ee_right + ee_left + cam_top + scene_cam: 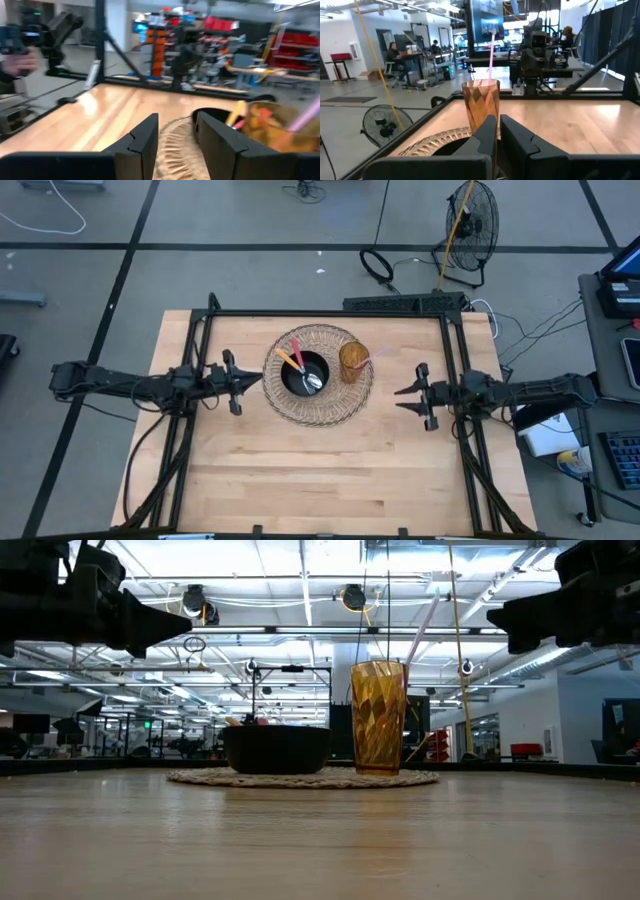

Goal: Pick & Place Utensil
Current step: Return to Home Position

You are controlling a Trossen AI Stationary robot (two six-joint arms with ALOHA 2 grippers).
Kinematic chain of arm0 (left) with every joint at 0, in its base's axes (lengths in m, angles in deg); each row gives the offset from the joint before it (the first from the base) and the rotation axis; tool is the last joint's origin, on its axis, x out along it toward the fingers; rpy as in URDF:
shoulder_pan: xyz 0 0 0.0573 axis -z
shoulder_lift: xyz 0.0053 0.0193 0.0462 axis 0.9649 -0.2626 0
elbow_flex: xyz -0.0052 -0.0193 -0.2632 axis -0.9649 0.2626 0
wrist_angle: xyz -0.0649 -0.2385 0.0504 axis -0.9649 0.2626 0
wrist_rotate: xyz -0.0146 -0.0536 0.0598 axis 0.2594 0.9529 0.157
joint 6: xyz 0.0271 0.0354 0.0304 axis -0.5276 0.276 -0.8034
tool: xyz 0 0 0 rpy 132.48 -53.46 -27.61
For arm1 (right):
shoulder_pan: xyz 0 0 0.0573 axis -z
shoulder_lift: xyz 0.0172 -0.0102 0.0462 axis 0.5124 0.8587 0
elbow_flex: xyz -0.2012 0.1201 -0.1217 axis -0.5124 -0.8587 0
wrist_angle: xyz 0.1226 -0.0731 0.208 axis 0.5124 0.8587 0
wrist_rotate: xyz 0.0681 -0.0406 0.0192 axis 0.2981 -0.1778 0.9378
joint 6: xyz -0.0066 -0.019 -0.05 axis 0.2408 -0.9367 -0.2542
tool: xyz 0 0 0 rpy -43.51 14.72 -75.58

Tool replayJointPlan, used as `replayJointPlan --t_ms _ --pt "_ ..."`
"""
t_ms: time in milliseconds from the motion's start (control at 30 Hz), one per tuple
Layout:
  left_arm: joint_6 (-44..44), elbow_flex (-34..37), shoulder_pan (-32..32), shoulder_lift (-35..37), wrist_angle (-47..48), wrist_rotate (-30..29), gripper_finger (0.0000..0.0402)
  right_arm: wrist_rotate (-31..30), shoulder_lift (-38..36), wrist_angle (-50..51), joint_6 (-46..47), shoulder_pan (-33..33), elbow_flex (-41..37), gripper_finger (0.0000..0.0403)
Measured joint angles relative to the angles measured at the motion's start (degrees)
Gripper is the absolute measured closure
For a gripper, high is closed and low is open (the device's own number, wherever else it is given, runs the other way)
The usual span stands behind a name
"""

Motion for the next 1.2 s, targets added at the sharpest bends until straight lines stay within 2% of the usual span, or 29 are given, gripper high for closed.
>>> replayJointPlan --t_ms 100,200,400,633,1200 --pt "0.05 0.0 0.0 3.1 3.98 0.0 0.0378 -5.64 -1.65 1.23 -1.22 -1.74 -0.04 0.0275" --pt "0.49 0.0 0.0 6.26 7.83 0.0 0.0378 -8.26 -3.57 2.98 -1.84 -2.59 -0.04 0.0275" --pt "0.48 0.0 0.0 11.79 12.85 0.02 0.0378 -8.33 -8.48 6.0 -2.24 -2.72 -0.02 0.0275" --pt "0.5 0.0 0.0 16.11 17.31 0.02 0.0378 -9.63 -14.15 14.39 -1.84 -2.72 1.73 0.0275" --pt "1.29 0.0 0.07 16.98 21.31 1.16 0.0378 -9.98 -18.04 18.85 -1.39 -4.0 1.97 0.0275"
